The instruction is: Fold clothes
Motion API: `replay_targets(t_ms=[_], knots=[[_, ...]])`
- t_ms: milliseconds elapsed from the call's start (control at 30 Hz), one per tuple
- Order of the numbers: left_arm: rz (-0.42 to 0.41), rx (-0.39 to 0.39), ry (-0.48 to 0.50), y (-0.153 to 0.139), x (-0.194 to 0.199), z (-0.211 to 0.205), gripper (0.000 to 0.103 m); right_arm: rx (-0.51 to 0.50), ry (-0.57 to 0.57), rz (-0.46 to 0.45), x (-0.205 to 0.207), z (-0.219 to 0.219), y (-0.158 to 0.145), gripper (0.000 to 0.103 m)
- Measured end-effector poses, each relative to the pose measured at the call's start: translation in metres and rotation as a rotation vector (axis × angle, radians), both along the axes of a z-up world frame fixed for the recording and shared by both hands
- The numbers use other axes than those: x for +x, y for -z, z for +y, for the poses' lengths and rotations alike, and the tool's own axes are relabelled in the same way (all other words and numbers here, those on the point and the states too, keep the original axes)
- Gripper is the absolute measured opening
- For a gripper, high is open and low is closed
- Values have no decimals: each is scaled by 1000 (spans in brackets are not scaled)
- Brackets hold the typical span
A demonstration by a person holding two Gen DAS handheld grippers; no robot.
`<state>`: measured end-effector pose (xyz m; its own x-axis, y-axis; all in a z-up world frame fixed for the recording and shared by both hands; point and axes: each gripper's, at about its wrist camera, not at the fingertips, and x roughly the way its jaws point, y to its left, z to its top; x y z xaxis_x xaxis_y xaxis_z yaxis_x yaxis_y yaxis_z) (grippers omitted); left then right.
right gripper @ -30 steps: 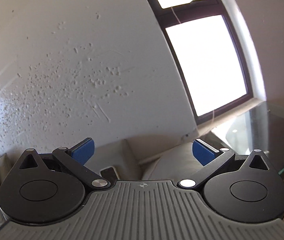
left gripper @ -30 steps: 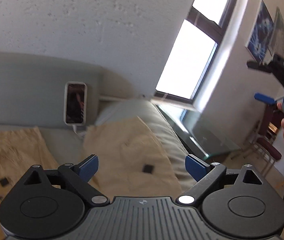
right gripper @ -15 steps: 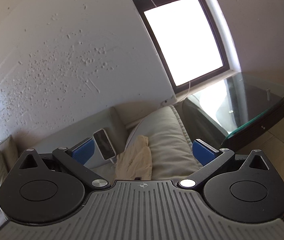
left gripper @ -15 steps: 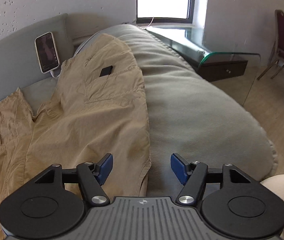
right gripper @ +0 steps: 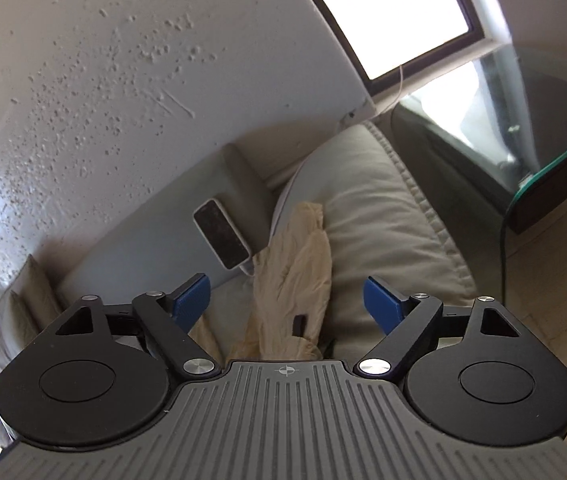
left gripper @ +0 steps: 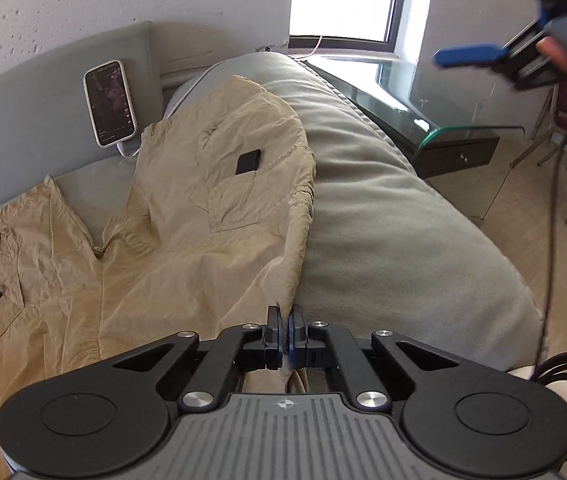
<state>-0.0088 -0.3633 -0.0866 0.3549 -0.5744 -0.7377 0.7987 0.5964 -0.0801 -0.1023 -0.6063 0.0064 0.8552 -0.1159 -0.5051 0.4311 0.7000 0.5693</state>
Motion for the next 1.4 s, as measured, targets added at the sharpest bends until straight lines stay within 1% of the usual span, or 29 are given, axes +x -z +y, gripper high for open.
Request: replay_targets(t_ms=[33, 67, 100, 133, 167, 267, 300, 333, 400, 433, 467, 500, 533, 600, 700, 800, 900, 967, 1033, 1133, 1200, 1267, 1333, 1400], knots=[[22, -13, -2, -3, 7, 5, 2, 50, -23, 5, 20, -10, 9, 83], [42, -22, -3, -4, 12, 8, 2, 88, -34, 22, 43, -19, 22, 75], [63, -32, -3, -5, 17, 11, 2, 125, -45, 40, 66, -29, 36, 63], [83, -41, -3, -5, 23, 14, 2, 162, -56, 58, 90, -39, 49, 57], [103, -50, -3, -6, 28, 17, 2, 164, -46, 74, 108, -46, 61, 52], [155, -77, -1, -8, 41, 25, 2, 164, -12, 124, 163, -66, 96, 50], [168, -85, 2, -7, 44, 28, 2, 164, -1, 140, 181, -73, 107, 52], [181, -94, 4, -7, 46, 31, 2, 185, 3, 162, 193, -79, 117, 52], [206, -110, 9, -7, 52, 36, 2, 241, 8, 172, 209, -88, 132, 52], [219, -118, 11, -7, 55, 39, 2, 269, 10, 177, 216, -93, 139, 50], [232, -126, 13, -7, 58, 42, 2, 261, 14, 180, 220, -92, 139, 27], [244, -135, 15, -7, 61, 44, 2, 251, 18, 183, 223, -91, 138, 6], [257, -143, 18, -7, 63, 47, 2, 240, 22, 186, 227, -90, 137, 6], [281, -160, 19, -7, 69, 54, 2, 108, 13, 228, 237, -75, 122, 6], [295, -195, -21, -9, 79, 78, 2, -107, 1, 270, 256, -41, 90, 6], [308, -231, -61, -11, 88, 103, 2, -277, -13, 260, 274, 6, 56, 6], [344, -269, -115, -10, 97, 140, 2, -394, -58, 232, 294, 62, 28, 6], [362, -281, -168, -5, 103, 172, 2, -465, -124, 229, 314, 105, 18, 6], [378, -288, -225, 0, 107, 203, 2, -527, -196, 230, 332, 148, 15, 6], [415, -300, -320, 12, 113, 243, 2, -578, -317, 231, 364, 217, 24, 6], [435, -301, -379, 21, 118, 266, 2, -597, -395, 245, 386, 264, 39, 6], [454, -297, -437, 31, 124, 285, 2, -592, -465, 277, 410, 302, 60, 6], [469, -292, -479, 38, 131, 300, 2, -523, -532, 344, 437, 336, 93, 6], [482, -289, -500, 43, 137, 309, 2, -449, -590, 412, 461, 365, 127, 6]])
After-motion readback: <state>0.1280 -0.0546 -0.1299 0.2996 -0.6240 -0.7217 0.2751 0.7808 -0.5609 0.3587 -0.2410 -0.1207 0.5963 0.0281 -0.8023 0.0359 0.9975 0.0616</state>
